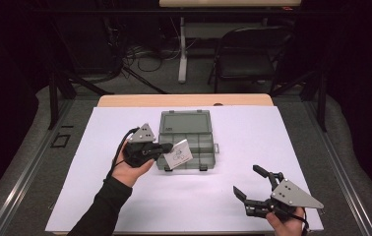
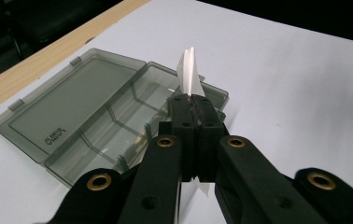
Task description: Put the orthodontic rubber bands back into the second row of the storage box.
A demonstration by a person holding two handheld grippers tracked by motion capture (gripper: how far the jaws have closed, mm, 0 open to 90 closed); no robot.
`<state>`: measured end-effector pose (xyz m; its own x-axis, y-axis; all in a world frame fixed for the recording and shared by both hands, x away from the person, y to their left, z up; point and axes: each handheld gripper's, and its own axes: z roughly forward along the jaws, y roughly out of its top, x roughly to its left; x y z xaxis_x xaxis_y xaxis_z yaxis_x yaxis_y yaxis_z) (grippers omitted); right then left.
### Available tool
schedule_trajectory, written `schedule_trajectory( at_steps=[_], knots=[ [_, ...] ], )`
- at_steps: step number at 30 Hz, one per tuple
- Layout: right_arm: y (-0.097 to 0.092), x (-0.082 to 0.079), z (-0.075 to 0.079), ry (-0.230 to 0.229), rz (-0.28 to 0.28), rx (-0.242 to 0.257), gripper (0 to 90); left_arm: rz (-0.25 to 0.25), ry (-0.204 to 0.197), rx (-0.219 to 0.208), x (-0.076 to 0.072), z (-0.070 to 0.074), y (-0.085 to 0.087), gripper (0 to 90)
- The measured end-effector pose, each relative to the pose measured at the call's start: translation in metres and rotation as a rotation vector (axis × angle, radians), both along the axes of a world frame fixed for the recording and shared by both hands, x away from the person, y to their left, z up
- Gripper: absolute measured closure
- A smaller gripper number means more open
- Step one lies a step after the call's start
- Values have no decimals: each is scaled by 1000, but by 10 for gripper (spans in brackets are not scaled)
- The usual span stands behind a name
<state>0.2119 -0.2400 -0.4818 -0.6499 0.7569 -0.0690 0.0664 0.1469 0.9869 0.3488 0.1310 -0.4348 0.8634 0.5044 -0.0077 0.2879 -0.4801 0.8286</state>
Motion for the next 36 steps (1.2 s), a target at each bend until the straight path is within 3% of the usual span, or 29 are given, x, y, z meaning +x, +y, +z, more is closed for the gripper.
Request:
schedule_trajectory(
  at_steps=[10,21,36],
  knots=[
    [0,0,0,0,-1,2,144,19,-1,10,18,13,-1,896],
    [-1,0,0,7,-2,1,143,27,5,20,36,17,-2,896],
    [-1,0,0,7,-2,-2,144,-4,42,69,51,6,-12,895]
  ],
)
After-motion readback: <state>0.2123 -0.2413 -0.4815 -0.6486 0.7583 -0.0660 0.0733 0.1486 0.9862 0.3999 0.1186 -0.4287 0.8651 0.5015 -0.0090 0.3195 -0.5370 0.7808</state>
